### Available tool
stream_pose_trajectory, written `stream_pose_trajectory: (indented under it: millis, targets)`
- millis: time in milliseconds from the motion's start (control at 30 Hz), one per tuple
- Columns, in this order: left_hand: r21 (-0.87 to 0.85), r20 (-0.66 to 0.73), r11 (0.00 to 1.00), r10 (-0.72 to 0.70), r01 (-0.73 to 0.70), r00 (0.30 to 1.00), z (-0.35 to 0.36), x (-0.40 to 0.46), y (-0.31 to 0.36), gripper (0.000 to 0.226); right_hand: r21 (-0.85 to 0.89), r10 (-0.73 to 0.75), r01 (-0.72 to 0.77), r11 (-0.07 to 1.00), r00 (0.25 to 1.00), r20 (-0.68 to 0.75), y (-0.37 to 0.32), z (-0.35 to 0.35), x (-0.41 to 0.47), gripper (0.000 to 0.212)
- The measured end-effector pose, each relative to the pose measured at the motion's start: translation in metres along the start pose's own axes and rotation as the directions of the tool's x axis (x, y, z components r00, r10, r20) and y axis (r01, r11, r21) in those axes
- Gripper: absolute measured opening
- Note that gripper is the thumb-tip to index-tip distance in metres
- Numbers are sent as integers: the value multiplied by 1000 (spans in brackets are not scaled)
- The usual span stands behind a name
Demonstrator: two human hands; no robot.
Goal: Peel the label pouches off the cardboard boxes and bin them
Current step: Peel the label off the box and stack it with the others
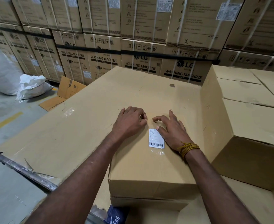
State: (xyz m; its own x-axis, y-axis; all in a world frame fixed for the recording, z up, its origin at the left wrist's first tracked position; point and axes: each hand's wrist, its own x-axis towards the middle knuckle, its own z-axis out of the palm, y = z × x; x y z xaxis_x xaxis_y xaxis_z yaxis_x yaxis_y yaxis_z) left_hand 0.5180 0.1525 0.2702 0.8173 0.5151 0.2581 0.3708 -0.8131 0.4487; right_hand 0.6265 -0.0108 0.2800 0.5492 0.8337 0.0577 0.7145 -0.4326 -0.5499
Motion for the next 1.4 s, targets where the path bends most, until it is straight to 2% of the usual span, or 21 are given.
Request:
stream_pose_trajectory:
  millis: [167,300,433,567,700,833,967,1100,1267,1400]
  targets:
    - [-3,1,1000,1,-1,1000,-1,-1,0,8,38,-6,8,999,999,-39,4,4,3,16]
    - [-3,8,1000,-1,1,1000,-1,0,1,7,36,8,-5,999,997,-74,6,3,2,18]
    - [0,10,1000,-1,1,1000,-1,0,0,7,50,26,-21,999,995,-94,4,2,0,9]
    - [-2,13,1000,-3,3,1000,-2,0,0,7,33,26,-24,999,997,-76,4,1,0,27]
    - [-2,16,1000,-2,2,1000,-1,0,0,7,48,37,-33,998,996,-83,3,0,-1,13]
    - [0,8,1000,6,-6,1000,-2,-1,0,6,37,24,-21,999,996,-83,2,0,-1,23]
    - [-8,8,1000,2,-2,1000,-2,-1,1,6,55,31,-26,998,995,-91,1,-1,-2,13]
    - [-14,10,1000,-4,4,1000,-3,-2,2,6,34,17,-14,999,996,-92,3,-1,-2,24]
    - [-16,16,1000,-12,12,1000,-2,-1,2,5,52,39,-34,998,995,-93,2,-1,-2,16]
    - [-10,6,1000,-5,5,1000,-2,-1,2,5,43,27,-23,999,996,-91,6,0,0,27]
